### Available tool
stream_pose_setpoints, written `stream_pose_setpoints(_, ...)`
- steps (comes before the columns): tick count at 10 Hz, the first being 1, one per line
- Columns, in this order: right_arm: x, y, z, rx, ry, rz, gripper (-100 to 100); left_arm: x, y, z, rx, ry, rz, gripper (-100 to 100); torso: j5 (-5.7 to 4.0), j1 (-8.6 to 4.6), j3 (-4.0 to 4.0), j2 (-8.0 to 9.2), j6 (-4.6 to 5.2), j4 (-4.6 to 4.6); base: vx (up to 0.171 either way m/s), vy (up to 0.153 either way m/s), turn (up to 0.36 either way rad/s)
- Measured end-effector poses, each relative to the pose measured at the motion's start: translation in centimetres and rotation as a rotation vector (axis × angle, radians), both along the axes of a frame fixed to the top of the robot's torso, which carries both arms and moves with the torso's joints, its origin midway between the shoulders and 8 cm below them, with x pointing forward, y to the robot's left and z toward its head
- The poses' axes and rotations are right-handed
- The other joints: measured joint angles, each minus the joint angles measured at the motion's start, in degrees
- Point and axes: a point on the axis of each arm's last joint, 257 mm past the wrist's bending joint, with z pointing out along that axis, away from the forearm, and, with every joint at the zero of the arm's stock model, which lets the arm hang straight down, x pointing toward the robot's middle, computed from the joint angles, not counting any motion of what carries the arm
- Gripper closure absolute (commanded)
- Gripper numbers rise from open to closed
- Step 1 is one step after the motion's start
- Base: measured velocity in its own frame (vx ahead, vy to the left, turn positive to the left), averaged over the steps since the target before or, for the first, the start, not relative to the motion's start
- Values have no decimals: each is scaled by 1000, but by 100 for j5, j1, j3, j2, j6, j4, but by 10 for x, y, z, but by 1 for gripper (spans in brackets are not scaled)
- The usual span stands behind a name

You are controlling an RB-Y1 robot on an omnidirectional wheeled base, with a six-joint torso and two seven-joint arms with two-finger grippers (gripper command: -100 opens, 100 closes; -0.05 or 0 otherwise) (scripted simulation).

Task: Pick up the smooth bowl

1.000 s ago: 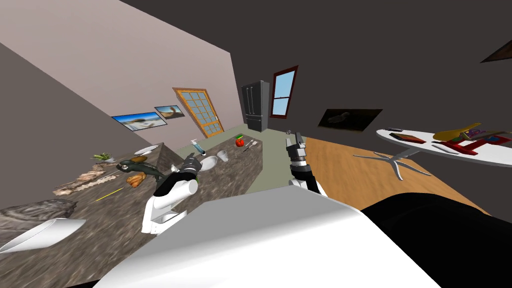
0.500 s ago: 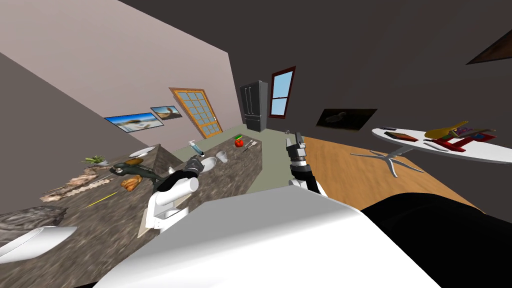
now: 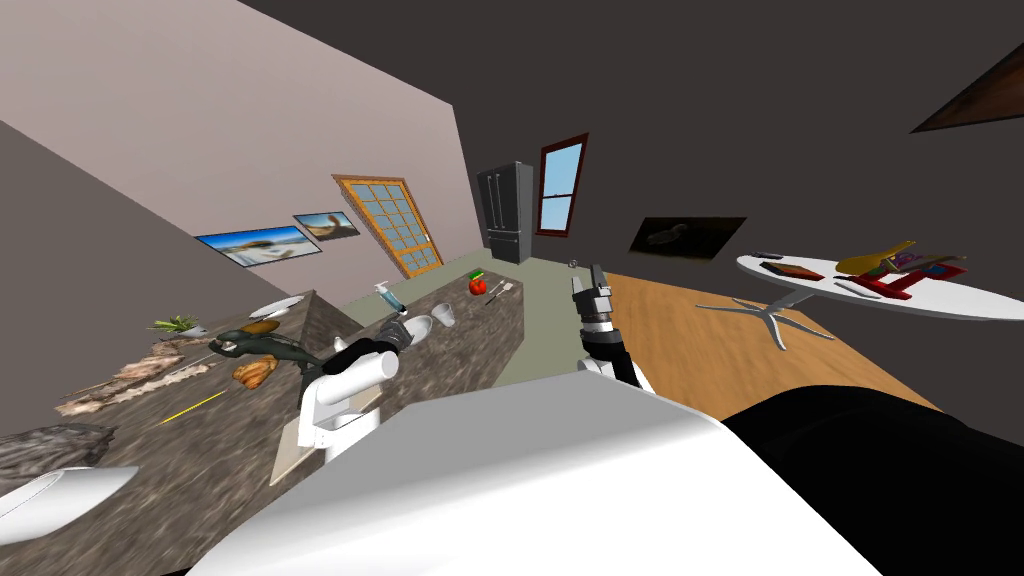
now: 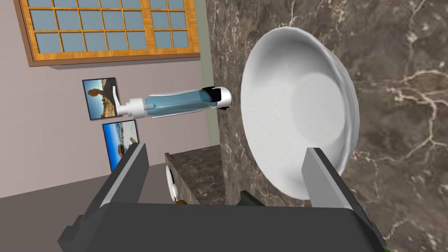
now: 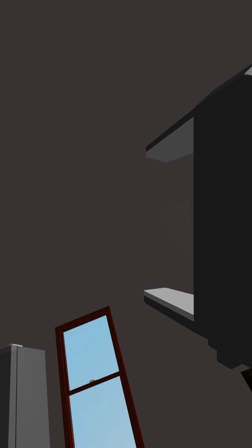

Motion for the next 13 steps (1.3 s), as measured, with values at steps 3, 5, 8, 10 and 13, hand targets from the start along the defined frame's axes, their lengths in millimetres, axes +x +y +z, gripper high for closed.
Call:
stream_pose_setpoints(3, 0, 0, 0, 0, 0, 0, 0, -1, -5, -20, -51, 74, 10, -100, 2, 6, 0, -1, -1, 0, 9, 36, -37)
stream_pose_setpoints(5, 0, 0, 0, 0, 0, 0, 0, -3, -7, -33, -85, 125, 18, -100, 2, 6, -1, -1, -2, 0, 10, 38, -33)
stream_pose_setpoints(8, 0, 0, 0, 0, 0, 0, 0, -7, -11, -52, -132, 199, 29, -100, 2, 9, 0, 0, -1, 0, 6, 38, -27)
stream_pose_setpoints(10, 0, 0, 0, 0, 0, 0, 0, -12, -14, -61, -153, 240, 35, -100, 0, -1, 1, 2, -2, 0, 4, 14, -15)
stream_pose_setpoints(13, 0, 0, 0, 0, 0, 0, 0, -17, -19, -73, -187, 304, 46, -100, 2, 7, -1, -1, -1, 0, 9, 35, -26)
